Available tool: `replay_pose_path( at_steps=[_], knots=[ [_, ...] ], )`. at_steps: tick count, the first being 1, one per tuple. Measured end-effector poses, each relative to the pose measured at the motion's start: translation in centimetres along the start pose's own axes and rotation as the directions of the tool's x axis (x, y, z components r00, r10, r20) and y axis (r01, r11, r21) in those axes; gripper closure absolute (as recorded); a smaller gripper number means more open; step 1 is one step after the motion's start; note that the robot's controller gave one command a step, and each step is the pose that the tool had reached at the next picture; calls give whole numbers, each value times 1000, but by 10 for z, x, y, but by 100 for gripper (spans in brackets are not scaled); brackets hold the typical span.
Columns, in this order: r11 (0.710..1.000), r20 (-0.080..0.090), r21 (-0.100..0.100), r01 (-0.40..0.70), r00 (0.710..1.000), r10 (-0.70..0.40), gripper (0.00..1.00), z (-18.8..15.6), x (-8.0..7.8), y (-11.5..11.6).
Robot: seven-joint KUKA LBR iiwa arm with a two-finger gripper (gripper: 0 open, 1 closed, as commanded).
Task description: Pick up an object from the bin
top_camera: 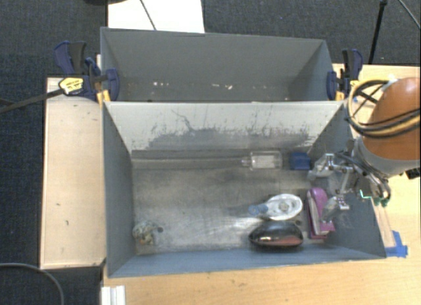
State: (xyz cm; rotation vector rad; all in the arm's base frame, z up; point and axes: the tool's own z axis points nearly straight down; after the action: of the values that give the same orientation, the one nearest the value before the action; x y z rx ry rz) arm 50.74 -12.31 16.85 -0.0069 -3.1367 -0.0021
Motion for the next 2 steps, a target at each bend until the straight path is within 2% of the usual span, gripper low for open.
replay_pose_path(
  at_steps=[1,2],
  knots=[
    [996,5,1,87,996,-87,0,1,-3,10],
    [983,10,2,185,983,-185,0,97,-3,69]
  ],
)
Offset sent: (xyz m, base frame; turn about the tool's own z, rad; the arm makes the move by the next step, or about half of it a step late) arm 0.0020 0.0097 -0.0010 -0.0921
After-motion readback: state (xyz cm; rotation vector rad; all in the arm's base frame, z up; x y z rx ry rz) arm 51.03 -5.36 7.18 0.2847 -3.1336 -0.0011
